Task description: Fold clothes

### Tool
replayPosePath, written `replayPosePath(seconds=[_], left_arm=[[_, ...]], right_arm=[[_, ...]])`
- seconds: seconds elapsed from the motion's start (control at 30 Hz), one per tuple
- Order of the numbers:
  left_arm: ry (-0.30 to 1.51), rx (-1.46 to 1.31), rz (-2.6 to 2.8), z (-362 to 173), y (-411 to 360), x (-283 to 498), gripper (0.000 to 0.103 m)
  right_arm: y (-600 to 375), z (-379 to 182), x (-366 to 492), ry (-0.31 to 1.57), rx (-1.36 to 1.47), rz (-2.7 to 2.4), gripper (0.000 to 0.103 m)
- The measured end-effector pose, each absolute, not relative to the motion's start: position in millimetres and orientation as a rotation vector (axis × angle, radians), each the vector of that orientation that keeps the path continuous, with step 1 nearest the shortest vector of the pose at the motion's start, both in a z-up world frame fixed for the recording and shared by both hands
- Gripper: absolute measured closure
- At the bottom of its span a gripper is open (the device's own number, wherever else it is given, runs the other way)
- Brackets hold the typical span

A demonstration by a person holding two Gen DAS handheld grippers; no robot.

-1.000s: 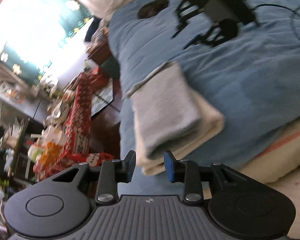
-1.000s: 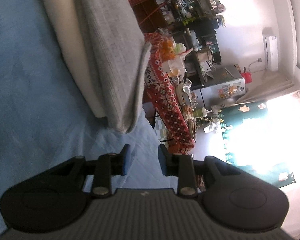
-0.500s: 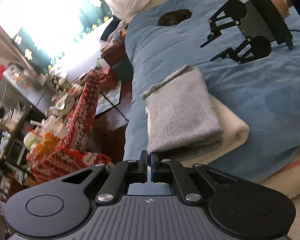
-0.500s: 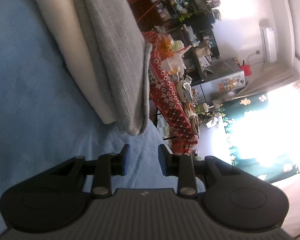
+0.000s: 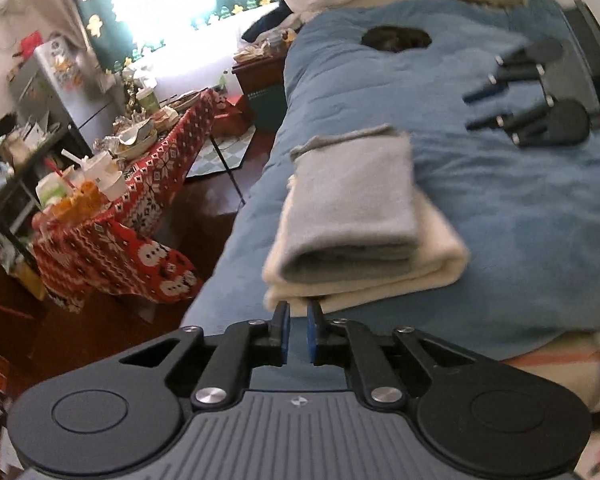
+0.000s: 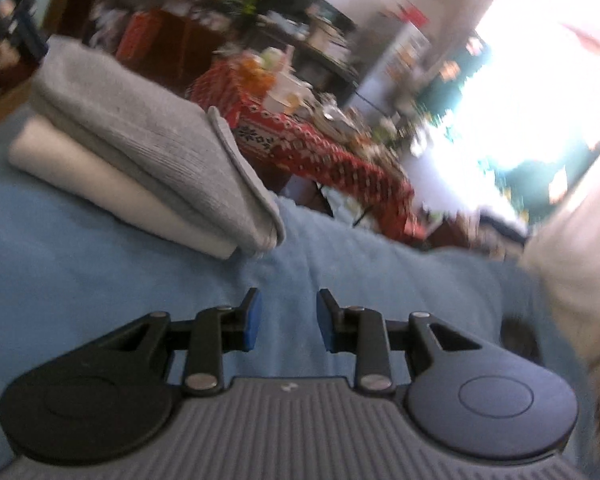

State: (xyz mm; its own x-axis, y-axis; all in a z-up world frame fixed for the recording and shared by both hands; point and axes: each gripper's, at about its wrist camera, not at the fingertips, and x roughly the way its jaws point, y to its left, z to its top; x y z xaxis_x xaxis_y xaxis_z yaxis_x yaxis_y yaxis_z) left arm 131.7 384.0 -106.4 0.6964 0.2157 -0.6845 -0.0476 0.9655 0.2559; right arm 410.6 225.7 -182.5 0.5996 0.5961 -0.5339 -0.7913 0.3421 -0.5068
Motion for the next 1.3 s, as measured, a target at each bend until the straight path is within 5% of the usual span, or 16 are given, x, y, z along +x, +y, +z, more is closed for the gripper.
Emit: replayPosePath(seconds=[0.43, 0.67, 0.73, 1.0, 1.3], left_arm=[[0.660, 0.196, -0.066, -97.2, 227.1, 155.7, 0.044], [0.670, 0.160, -0.233, -127.2, 134.0, 173.7, 0.042], [0.662, 0.135, -0.280, -134.7, 112.9, 177.1, 0.035], [0.684, 0.101, -0.340, -158.2, 38.5, 173.7, 0.034], [0.663, 0.015, -0.289, -132.2, 23.7, 134.4, 0.026]], right_arm=[[59.5, -132.2, 324.3, 0.511, -0.538, 0.693, 0.056], [-45.5, -131.2, 268.6, 0.611, -0.447, 0.497, 0.039], [-71.2, -132.1, 253.0, 0.630, -0.415, 0.436, 0.033], [-156.7, -124.0, 192.0, 0.656, -0.233, 0.210, 0.001], [-203.1, -115.5, 147.7, 0.713, -0.003, 0.101, 0.001]])
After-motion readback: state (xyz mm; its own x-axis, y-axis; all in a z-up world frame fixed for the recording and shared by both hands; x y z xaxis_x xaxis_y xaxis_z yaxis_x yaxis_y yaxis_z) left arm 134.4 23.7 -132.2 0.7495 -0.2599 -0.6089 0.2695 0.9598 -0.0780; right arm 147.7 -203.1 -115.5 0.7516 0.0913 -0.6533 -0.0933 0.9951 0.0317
